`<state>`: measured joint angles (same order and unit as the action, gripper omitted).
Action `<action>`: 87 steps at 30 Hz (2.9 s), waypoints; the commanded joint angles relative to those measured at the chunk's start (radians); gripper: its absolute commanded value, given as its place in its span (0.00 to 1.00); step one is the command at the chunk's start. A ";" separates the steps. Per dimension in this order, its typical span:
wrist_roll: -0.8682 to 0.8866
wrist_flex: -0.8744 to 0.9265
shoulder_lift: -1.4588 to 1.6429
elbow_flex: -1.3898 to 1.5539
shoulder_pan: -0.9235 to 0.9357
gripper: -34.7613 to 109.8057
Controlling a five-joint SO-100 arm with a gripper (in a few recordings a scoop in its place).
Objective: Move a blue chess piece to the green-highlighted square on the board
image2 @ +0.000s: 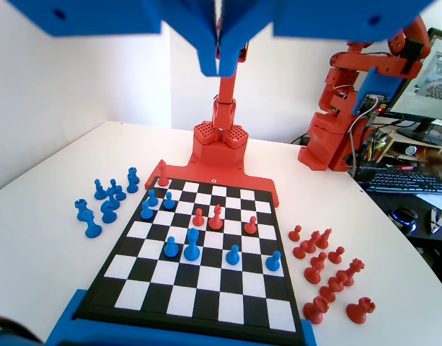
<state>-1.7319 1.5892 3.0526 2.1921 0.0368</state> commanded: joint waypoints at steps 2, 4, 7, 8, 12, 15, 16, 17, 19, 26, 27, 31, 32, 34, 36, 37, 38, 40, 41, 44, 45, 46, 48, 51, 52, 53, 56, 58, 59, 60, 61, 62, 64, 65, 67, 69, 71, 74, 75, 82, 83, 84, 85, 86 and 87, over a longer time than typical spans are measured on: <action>-0.005 -0.017 0.005 -0.009 -0.002 0.27; -0.005 -0.017 0.005 -0.009 -0.002 0.27; -0.005 -0.017 0.005 -0.009 -0.002 0.27; -0.005 -0.017 0.005 -0.009 -0.002 0.27; -0.005 -0.017 0.005 -0.009 -0.002 0.27; -0.005 -0.017 0.005 -0.009 -0.002 0.27; -0.005 -0.017 0.005 -0.009 -0.002 0.27; -0.005 -0.017 0.005 -0.009 -0.002 0.27; -0.005 -0.017 0.005 -0.009 -0.002 0.27; -0.005 -0.017 0.005 -0.009 -0.002 0.27; -0.005 -0.017 0.005 -0.009 -0.002 0.27; -0.005 -0.017 0.005 -0.009 -0.002 0.27; -0.005 -0.017 0.005 -0.009 -0.002 0.27; -0.005 -0.017 0.005 -0.009 -0.002 0.27; -0.005 -0.017 0.005 -0.009 -0.002 0.27; -0.005 -0.017 0.005 -0.009 -0.002 0.27; -0.005 -0.017 0.005 -0.009 -0.002 0.27; -0.005 -0.017 0.005 -0.009 -0.002 0.27; -0.005 -0.017 0.005 -0.009 -0.002 0.27; -0.005 -0.017 0.005 -0.009 -0.002 0.27; -0.005 -0.017 0.005 -0.009 -0.002 0.27; -0.005 -0.017 0.005 -0.009 -0.002 0.27; -0.005 -0.017 0.005 -0.009 -0.002 0.26; -0.005 -0.017 0.005 -0.009 -0.002 0.25; -0.005 -0.017 0.005 -0.009 -0.002 0.25; -0.005 -0.017 0.005 -0.009 -0.002 0.25; -0.005 -0.017 0.005 -0.009 -0.014 0.25; -0.008 -0.017 0.005 -0.009 -0.017 0.25; -0.012 -0.017 0.005 -0.009 -0.017 0.25; -0.015 -0.017 0.003 -0.011 -0.021 0.25; -0.017 -0.017 0.002 -0.012 -0.026 0.25; -0.020 -0.017 0.000 -0.015 -0.031 0.25; -0.028 -0.031 -0.014 -0.041 -0.043 0.25; -0.032 -0.040 -0.032 -0.066 -0.052 0.25; -0.069 -0.052 -0.080 -0.117 -0.077 0.25; -0.143 -0.064 -0.127 -0.149 -0.091 0.25; -0.233 -0.086 -0.164 -0.153 -0.101 0.25; -0.390 -0.129 -0.230 -0.138 -0.103 0.25; -0.451 -0.137 -0.258 -0.138 -0.097 0.25; -0.787 -0.094 -0.500 -0.233 -0.044 0.25; -0.816 -0.066 -0.540 -0.258 -0.043 0.25; -0.848 -0.035 -0.580 -0.284 -0.041 0.25; -0.864 -0.011 -0.617 -0.307 -0.041 0.25; -0.870 0.014 -0.652 -0.330 -0.044 0.25; -0.888 0.037 -0.686 -0.348 -0.044 0.25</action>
<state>-2.5418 1.5539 2.4605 1.9635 -0.0046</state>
